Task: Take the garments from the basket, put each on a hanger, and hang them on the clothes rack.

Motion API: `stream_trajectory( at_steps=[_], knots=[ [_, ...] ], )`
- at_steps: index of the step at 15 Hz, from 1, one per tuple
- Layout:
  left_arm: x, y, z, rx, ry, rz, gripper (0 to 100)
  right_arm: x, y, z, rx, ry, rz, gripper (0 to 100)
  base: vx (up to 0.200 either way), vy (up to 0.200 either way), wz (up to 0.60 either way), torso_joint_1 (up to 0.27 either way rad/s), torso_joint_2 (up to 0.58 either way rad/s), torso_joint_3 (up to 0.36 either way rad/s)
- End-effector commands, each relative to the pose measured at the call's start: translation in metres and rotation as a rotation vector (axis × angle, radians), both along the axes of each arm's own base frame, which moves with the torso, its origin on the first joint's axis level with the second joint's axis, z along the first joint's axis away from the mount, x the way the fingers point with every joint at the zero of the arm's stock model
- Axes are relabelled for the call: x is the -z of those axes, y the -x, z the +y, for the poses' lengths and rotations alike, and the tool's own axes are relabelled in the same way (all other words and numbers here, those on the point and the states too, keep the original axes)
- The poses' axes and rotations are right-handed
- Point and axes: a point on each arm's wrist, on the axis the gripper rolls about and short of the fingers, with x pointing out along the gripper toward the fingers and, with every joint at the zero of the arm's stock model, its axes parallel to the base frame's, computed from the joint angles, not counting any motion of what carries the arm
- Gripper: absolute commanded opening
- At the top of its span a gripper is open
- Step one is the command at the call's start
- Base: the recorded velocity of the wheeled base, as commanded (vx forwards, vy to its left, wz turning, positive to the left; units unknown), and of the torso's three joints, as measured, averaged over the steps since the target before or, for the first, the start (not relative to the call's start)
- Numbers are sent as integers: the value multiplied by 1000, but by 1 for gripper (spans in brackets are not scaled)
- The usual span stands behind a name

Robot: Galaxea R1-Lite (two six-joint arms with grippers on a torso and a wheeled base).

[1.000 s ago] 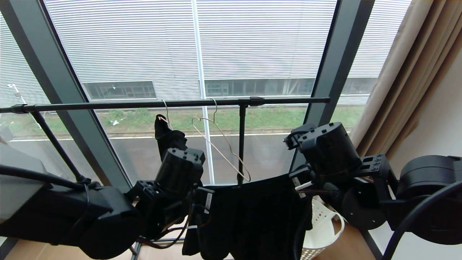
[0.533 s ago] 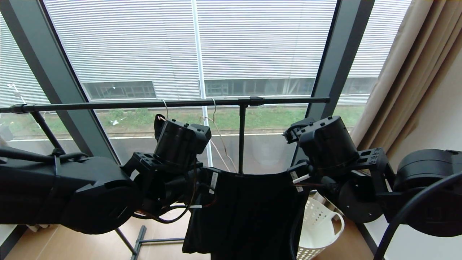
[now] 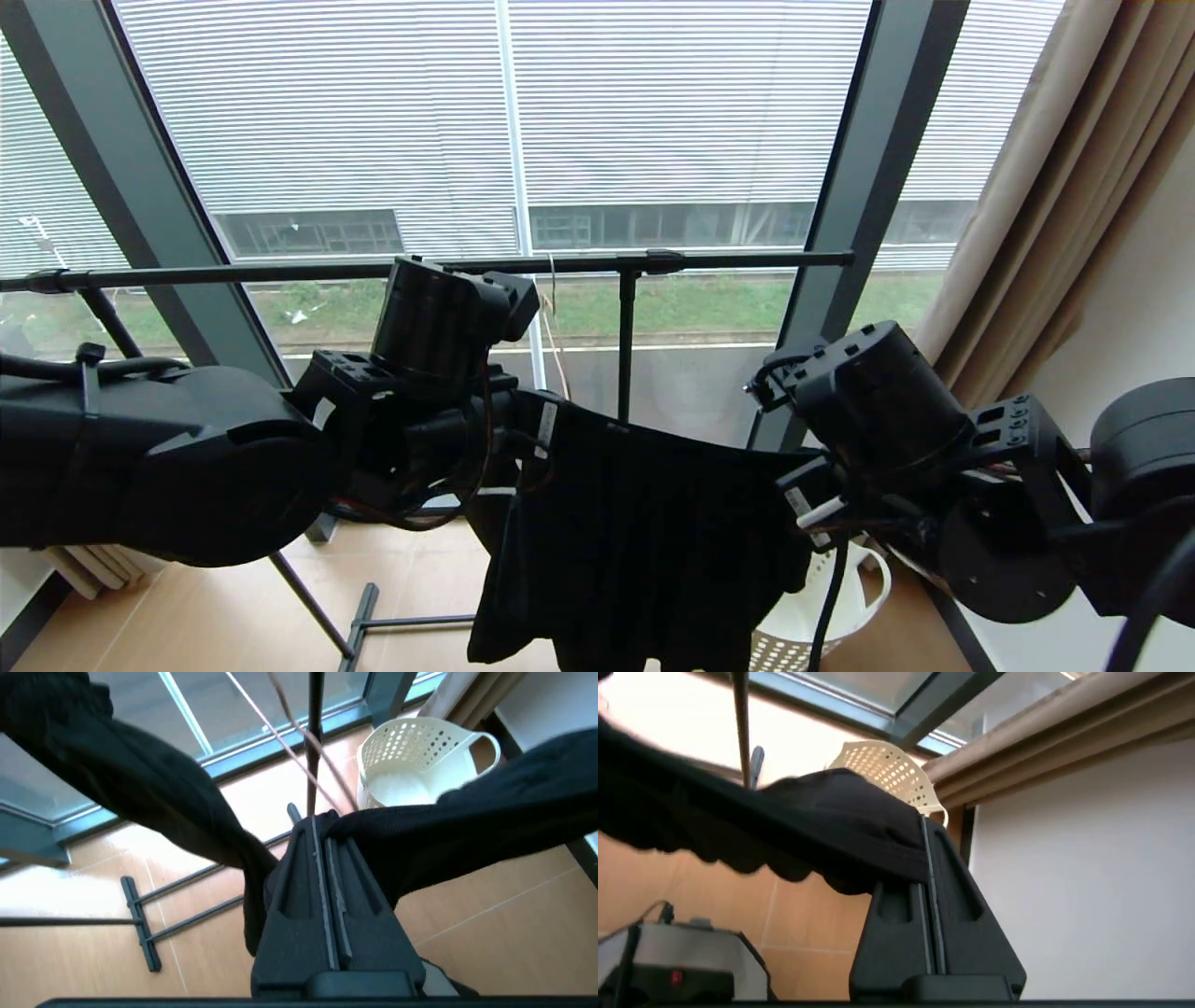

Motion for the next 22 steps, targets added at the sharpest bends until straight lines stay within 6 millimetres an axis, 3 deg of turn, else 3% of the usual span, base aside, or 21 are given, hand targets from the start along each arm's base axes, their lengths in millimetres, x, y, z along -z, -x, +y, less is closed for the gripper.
stream_trajectory(
  at_steps=[1, 7, 11, 14, 15, 20, 22],
  knots=[
    [-7, -8, -6, 5, 21, -22, 0, -11, 17, 5, -55, -15, -11, 0, 0, 0, 0, 0, 0, 0],
    [-32, -27, -30, 59, 81, -108, 0, -4, 70, 58, -257, -139, 51, 0, 0, 0, 0, 0, 0, 0],
    [-43, -18, -45, 111, 101, -141, 0, -9, 77, 100, -243, -342, 74, 0, 0, 0, 0, 0, 0, 0],
    [-45, -16, -49, 122, 105, -147, 0, -13, 77, 112, -218, -426, 75, 0, 0, 0, 0, 0, 0, 0],
    [-44, -14, -50, 127, 105, -144, 0, -21, 76, 121, -179, -554, 84, 0, 0, 0, 0, 0, 0, 0],
    [-44, -13, -51, 132, 103, -141, 0, -27, 78, 114, -132, -654, 109, 0, 0, 0, 0, 0, 0, 0],
    [-45, -10, -48, 127, 103, -141, 0, -28, 77, 94, -112, -624, 103, 0, 0, 0, 0, 0, 0, 0]
  ],
)
